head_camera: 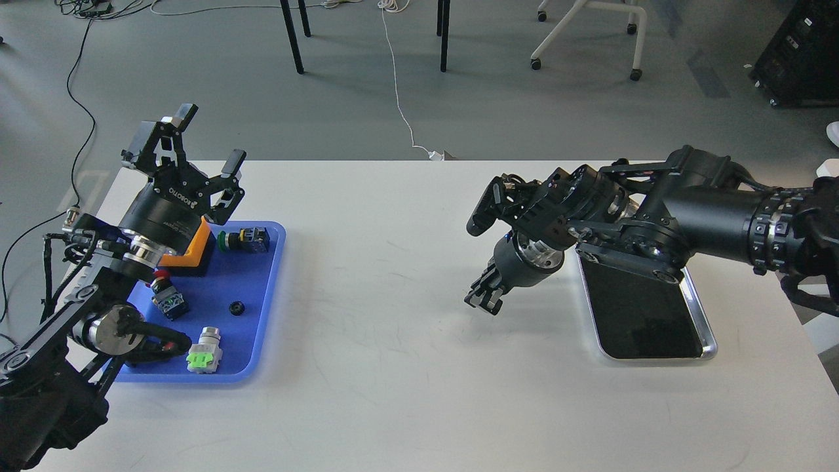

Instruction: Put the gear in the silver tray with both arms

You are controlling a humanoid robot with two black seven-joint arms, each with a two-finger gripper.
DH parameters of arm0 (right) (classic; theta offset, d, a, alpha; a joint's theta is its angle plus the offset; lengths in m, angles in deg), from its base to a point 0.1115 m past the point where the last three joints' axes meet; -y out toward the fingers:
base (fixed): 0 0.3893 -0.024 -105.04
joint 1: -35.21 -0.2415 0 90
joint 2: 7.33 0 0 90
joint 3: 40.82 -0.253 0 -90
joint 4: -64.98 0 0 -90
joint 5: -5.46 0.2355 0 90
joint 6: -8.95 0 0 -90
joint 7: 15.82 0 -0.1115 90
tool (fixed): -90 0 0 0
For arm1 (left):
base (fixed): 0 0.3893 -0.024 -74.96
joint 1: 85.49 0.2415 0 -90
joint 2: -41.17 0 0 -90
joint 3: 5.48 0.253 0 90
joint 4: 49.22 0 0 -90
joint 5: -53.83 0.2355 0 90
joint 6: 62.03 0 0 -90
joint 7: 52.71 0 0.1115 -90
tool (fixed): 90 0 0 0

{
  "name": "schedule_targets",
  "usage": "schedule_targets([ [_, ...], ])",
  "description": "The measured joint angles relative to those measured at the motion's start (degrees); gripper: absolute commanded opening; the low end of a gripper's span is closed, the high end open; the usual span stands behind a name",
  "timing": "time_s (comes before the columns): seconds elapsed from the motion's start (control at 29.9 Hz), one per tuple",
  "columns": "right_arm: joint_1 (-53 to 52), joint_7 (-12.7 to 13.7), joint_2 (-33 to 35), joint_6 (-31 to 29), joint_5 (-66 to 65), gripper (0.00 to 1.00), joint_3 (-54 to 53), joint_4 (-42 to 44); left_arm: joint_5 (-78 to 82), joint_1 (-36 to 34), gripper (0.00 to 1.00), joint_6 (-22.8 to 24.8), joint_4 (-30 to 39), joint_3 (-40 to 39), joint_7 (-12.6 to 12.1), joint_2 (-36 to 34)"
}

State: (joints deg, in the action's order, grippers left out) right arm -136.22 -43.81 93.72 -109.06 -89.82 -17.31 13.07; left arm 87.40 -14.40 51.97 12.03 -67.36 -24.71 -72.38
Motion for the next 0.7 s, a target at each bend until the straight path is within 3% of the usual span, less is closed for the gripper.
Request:
schedule_targets([
  [0.47,-1.2,0.0,19.8,0.0,-0.9,0.16,1.9,-0.3,0.1,0.2,0.98,-0.4,1.6,0.1,0.0,0.0],
  [0.7,3.9,0.0,23.9,0.8,-1.0,0.17,4.0,1.2,0.2,0.2,0.98,-0.3,1.6,0.2,0.0,0.3],
])
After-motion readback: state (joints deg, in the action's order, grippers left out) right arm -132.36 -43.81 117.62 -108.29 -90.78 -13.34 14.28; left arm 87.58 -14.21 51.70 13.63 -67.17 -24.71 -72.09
